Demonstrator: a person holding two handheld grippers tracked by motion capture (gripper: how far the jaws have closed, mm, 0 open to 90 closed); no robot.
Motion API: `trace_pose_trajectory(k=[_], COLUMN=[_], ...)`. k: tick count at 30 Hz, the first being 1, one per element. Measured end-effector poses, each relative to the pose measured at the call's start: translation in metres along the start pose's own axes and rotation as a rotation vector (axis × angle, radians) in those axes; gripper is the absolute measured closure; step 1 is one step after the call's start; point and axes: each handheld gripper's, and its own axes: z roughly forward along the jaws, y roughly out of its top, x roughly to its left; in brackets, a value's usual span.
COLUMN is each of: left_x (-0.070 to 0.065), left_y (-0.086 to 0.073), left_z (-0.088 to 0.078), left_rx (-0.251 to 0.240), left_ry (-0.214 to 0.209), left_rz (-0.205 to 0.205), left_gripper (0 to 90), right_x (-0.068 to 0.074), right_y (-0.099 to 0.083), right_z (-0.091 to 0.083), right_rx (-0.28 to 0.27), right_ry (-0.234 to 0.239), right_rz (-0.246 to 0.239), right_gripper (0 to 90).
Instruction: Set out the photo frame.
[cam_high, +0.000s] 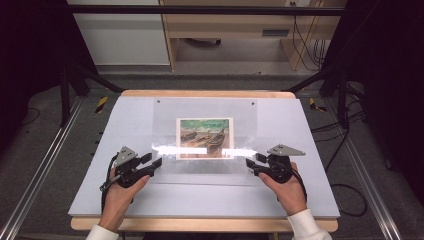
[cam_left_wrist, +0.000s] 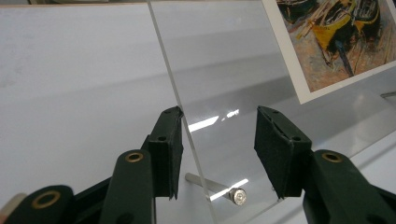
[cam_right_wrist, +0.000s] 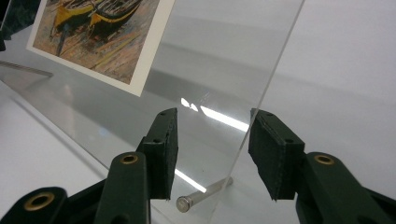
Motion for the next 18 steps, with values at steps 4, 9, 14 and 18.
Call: trace_pose_trajectory(k=[4, 9, 14, 18], left_x=[-0.001, -0.002, -0.003, -0.005], left_y=[-0.002, -0.004, -0.007, -0.008], left_z=[-0.003, -0.006, -0.009, -0.012], left_rx=[-0.001, -0.003, 0.002, 0.009], left_ry=[0.001, 0.003, 0.005, 0.010], left_rz=[0.001, 0.000, 0.008, 0.018], left_gripper=[54.0, 56.5, 59.1, 60.7], right_x=[0.001, 0.003, 0.004, 0.006], right_y=[-0.002, -0.004, -0.006, -0.009], right_z=[-0.003, -0.005, -0.009, -0.012], right_rx=[-0.002, -0.003, -0.004, -0.005], right_ry=[-0.001, -0.007, -0.010, -0.011], right_rz=[0.006, -0.001, 0.000, -0.007], right_gripper=[55.7, 57.8, 60.5, 63.1])
